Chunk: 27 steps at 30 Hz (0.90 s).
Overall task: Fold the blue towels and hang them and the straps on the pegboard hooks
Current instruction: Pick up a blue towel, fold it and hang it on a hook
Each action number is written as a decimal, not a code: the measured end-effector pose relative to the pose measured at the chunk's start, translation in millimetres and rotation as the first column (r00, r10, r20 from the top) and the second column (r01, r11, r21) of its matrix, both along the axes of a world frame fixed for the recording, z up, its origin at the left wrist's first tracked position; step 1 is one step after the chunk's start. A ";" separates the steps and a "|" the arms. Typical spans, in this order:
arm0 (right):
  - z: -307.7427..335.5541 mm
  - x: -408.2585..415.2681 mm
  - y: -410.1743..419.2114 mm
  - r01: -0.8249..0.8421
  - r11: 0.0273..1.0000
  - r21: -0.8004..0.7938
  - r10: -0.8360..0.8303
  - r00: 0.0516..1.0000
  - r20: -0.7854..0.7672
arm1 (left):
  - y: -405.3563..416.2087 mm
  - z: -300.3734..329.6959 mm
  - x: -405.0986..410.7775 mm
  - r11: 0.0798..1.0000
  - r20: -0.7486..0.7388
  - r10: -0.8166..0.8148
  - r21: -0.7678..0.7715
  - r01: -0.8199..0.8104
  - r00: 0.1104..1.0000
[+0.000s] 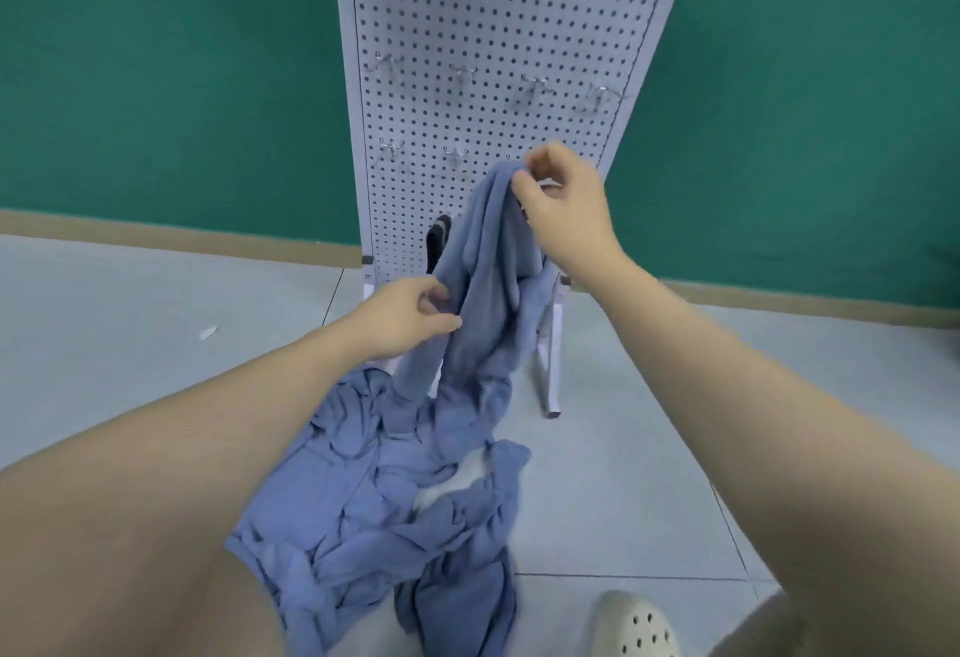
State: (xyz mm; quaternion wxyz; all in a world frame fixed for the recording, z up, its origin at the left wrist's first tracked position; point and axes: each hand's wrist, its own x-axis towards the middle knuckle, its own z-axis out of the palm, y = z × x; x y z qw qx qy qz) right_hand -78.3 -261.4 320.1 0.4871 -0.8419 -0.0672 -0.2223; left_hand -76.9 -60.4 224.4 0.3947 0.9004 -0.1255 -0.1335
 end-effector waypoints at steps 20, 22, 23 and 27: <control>3.3 -49.9 -61.6 -0.389 0.916 -0.102 0.198 0.657 -0.727 | -41.7 87.7 -50.3 0.910 0.224 0.179 -0.409 -0.074 0.958; -6.0 -48.6 -50.0 -0.477 0.877 -0.054 0.246 0.543 -0.803 | -35.6 90.7 -46.6 0.868 0.205 0.241 -0.483 -0.116 0.949; -8.2 -47.5 -43.0 -0.517 0.855 -0.035 0.284 0.523 -0.803 | -33.5 92.7 -45.0 0.836 0.182 0.275 -0.531 -0.141 0.944; -1.4 -42.2 -17.4 -0.479 0.866 -0.144 0.277 0.699 -0.659 | -27.7 96.8 -37.2 0.697 0.039 0.401 -0.662 -0.277 0.915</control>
